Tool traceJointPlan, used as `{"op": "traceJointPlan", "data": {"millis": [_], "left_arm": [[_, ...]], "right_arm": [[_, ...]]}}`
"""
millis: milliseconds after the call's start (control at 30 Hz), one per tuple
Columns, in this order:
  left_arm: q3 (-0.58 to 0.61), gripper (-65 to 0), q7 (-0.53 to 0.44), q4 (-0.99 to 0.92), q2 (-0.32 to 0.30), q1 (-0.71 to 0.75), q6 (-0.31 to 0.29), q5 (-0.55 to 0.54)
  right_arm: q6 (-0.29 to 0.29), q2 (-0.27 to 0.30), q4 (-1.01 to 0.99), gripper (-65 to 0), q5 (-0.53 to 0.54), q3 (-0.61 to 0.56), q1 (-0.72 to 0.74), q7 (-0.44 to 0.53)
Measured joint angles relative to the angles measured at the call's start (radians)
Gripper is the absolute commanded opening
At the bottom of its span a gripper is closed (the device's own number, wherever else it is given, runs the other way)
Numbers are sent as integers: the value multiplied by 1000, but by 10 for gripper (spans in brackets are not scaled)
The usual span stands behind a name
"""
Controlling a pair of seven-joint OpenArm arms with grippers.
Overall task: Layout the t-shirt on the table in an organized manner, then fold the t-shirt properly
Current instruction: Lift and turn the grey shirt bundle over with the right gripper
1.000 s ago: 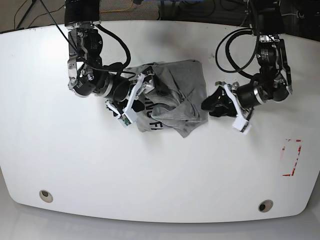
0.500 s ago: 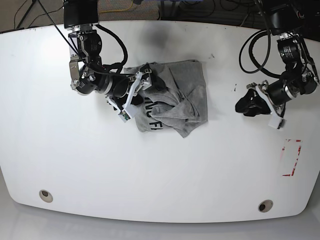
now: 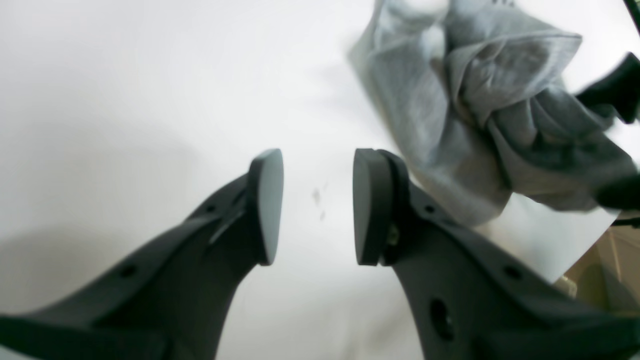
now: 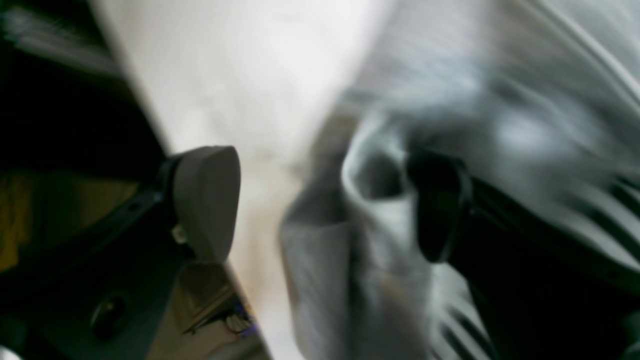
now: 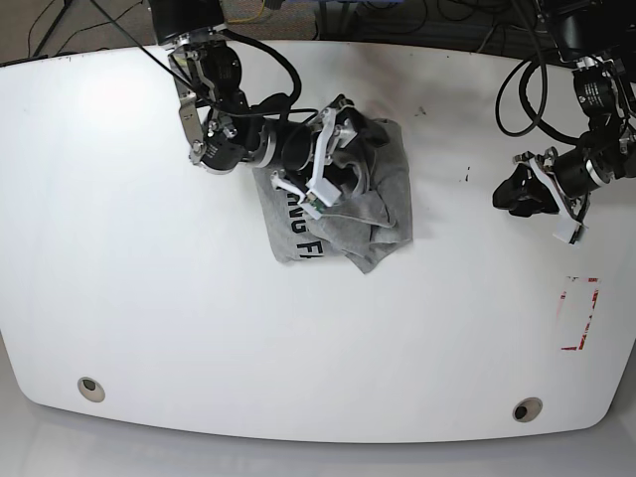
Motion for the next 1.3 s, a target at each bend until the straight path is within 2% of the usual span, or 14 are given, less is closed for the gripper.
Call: {"op": "traceJointPlan", "data": {"millis": [167, 333, 500, 600, 833, 967, 1300], "left_arm": [[-6, -432, 2, -1, 1, 10, 0, -1], [-61, -432, -5, 0, 5, 25, 0, -3], [-77, -432, 3, 0, -3, 37, 0, 8], [-75, -432, 2, 0, -2, 34, 0, 3], [-75, -432, 2, 0, 0, 35, 0, 3], [-75, -432, 2, 0, 0, 34, 0, 3], [-73, -432, 1, 0, 0, 34, 0, 1]], "right_arm": [[-1, -57, 0, -160, -6, -19, 6, -2], [-1, -117, -2, -160, -19, -47, 29, -9], [0, -137, -1, -160, -1, -39, 68, 8], [-1, -109, 4, -160, 3, -14, 73, 9], [-5, 35, 55, -160, -27, 13, 63, -48], [0, 84, 88, -160, 9, 12, 47, -32], [-1, 106, -13, -160, -20, 46, 43, -29]]}}
